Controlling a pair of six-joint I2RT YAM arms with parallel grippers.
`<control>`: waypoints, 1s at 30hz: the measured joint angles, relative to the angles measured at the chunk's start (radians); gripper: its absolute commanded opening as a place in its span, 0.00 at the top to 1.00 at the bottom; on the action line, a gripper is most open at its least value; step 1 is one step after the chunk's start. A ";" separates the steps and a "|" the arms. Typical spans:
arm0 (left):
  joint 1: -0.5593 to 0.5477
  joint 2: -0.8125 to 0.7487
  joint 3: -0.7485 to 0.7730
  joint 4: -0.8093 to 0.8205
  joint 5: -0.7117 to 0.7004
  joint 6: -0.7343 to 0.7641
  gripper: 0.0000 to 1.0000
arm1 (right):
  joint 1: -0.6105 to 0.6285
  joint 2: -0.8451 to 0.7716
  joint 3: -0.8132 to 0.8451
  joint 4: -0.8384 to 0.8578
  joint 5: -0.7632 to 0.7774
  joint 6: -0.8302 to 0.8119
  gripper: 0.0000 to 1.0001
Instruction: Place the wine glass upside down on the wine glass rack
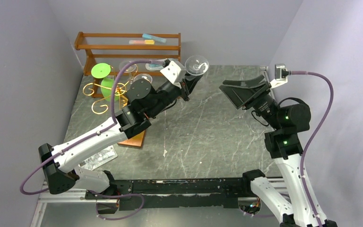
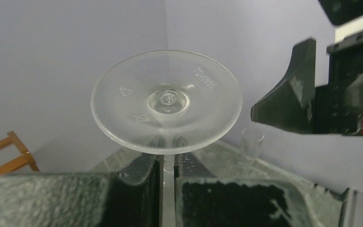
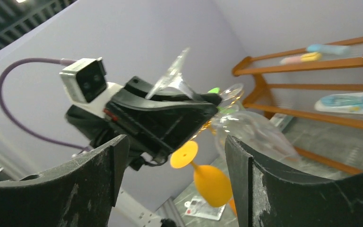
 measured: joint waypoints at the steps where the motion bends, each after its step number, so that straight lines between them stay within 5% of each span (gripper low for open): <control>1: 0.000 0.000 0.000 -0.011 0.006 0.026 0.95 | 0.000 0.010 0.007 0.011 -0.021 0.011 0.22; 16: 0.000 0.002 -0.028 -0.058 0.153 0.263 0.95 | 0.000 0.129 0.068 0.036 -0.165 0.192 0.38; 30: 0.000 0.005 -0.063 -0.092 0.260 0.343 0.95 | 0.000 0.149 0.056 0.005 -0.171 0.233 0.72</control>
